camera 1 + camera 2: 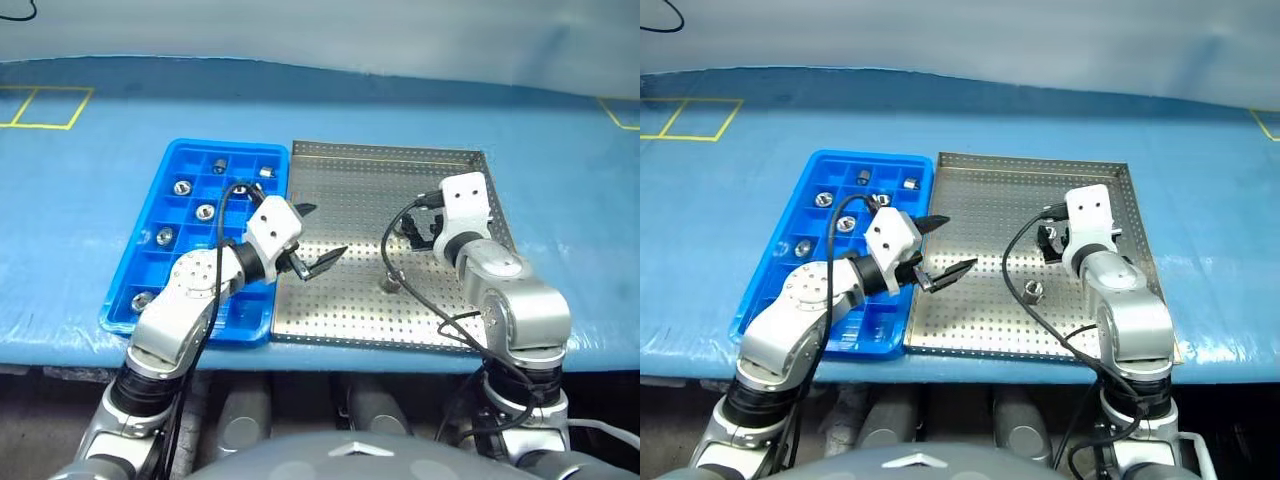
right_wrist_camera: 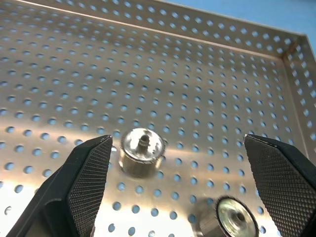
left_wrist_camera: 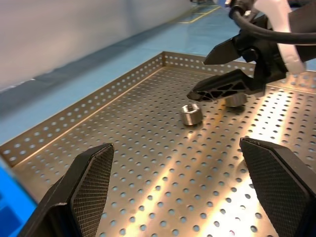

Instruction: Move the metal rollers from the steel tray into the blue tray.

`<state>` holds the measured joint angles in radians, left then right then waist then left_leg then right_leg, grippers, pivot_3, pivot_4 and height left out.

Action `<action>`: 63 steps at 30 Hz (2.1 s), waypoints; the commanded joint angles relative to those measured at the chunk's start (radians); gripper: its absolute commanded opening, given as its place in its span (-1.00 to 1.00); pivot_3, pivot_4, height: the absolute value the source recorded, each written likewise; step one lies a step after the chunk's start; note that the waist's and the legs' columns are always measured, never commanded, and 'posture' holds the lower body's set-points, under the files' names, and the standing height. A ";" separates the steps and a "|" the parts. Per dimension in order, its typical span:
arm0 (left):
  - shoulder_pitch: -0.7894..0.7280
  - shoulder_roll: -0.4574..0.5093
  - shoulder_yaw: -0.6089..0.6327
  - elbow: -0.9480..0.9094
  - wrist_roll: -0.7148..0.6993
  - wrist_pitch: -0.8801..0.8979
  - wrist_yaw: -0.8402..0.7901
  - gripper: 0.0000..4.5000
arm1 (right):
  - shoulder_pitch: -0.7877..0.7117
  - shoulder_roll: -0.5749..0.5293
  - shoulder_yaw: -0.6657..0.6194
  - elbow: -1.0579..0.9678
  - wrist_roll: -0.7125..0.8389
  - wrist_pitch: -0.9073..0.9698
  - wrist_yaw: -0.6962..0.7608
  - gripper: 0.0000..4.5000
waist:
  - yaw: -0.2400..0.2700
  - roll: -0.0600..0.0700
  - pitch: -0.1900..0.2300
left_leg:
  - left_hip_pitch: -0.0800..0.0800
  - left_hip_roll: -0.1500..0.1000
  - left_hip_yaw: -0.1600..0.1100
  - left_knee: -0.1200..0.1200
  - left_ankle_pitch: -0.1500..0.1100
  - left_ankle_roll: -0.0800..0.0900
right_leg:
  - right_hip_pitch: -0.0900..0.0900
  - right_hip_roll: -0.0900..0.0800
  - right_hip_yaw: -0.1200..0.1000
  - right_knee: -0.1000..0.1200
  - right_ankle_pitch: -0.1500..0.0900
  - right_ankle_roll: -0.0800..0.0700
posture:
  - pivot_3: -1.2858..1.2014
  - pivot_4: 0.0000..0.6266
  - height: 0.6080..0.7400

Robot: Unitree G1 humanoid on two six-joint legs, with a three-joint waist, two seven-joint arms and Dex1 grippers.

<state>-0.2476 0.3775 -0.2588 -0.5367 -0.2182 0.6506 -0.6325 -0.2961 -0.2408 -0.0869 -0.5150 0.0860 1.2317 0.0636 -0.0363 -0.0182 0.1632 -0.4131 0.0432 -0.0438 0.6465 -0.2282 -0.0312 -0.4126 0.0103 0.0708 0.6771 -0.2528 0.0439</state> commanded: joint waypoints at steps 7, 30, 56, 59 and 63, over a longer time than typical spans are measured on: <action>-0.013 0.000 -0.012 -0.002 -0.031 -0.020 -0.016 0.98 | -0.128 0.065 -0.017 0.144 0.005 -0.039 -0.013 1.00 | -0.021 0.001 0.000 | 0.000 0.000 0.000 0.001 0.000 0.000 | 0.000 0.000 0.001 0.001 0.000 0.001 | 0.03 -0.52 1.00; 0.084 0.071 -0.010 -0.074 -0.079 0.010 -0.011 1.00 | -0.219 0.084 0.033 0.405 0.004 -0.136 0.008 -0.24 | -0.008 0.002 0.001 | 0.000 0.000 0.001 0.000 0.000 0.000 | 0.000 0.000 0.001 0.001 0.001 0.001 | 0.07 -0.52 1.00; 0.401 0.022 0.052 -0.080 -0.032 -0.249 0.120 1.00 | -0.434 0.396 0.474 0.598 0.042 -0.353 0.207 -0.24 | 0.035 0.004 0.002 | 0.000 0.001 0.000 0.000 0.000 0.000 | -0.001 0.000 -0.001 0.001 0.000 0.001 | 0.19 -0.52 1.00; 0.422 0.014 0.043 -0.061 -0.013 -0.292 0.119 1.00 | -0.461 0.413 0.480 0.685 0.037 -0.400 0.231 -0.24 | 0.043 0.004 0.002 | 0.000 0.001 0.000 0.000 0.000 0.000 | -0.001 0.000 -0.001 0.001 0.000 0.000 | 0.20 -0.52 1.00; 0.454 0.005 0.042 -0.040 -0.018 -0.337 0.107 1.00 | -0.486 0.435 0.485 0.750 0.039 -0.444 0.258 -0.24 | 0.053 0.004 0.002 | 0.000 0.001 0.000 -0.001 0.000 0.000 | -0.001 0.000 -0.001 0.001 0.000 -0.001 | 0.21 -0.52 1.00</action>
<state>0.1996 0.3922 -0.2149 -0.5657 -0.2372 0.3547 -0.5229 -0.7344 0.1279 0.3924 0.2318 0.1234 0.8179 0.3072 0.0164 -0.0140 0.1655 -0.4130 0.0440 -0.0439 0.6455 -0.2280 -0.0309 -0.4141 0.0104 0.0697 0.6779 -0.2532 0.0432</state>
